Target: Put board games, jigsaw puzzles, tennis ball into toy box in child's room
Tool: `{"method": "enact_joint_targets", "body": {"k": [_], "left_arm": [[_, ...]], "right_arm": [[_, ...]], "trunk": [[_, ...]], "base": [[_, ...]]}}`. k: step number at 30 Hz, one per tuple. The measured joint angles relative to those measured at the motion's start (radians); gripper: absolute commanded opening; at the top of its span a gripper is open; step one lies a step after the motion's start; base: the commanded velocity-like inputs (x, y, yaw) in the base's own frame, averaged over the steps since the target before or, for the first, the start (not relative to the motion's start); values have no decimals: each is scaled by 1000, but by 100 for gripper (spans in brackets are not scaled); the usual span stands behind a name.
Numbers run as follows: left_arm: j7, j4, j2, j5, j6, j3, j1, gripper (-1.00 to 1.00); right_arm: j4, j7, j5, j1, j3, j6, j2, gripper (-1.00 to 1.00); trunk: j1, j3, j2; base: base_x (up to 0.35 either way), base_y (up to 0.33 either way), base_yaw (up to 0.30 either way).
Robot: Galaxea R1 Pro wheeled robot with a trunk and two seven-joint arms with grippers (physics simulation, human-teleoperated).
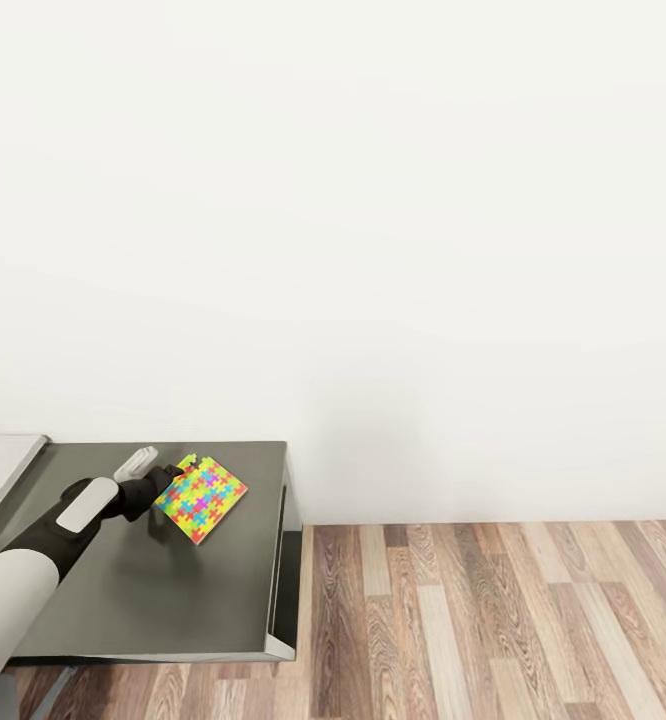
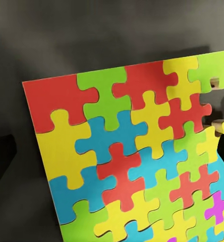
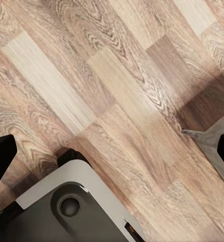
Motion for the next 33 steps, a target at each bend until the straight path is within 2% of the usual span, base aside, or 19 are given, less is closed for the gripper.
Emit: {"method": "enact_joint_targets", "body": {"k": [24, 33], "left_arm": [[0, 0, 0, -6, -1, 0, 0, 100], [0, 0, 1, -22, 0, 0, -1, 100]], "right_arm": [[1, 0, 0, 0, 0, 1, 0, 100], [2, -1, 0, 0, 0, 1, 0, 100]], "trunk": [[0, -8, 0], [0, -10, 0]], "base": [[0, 0, -2], [0, 0, -169]]}}
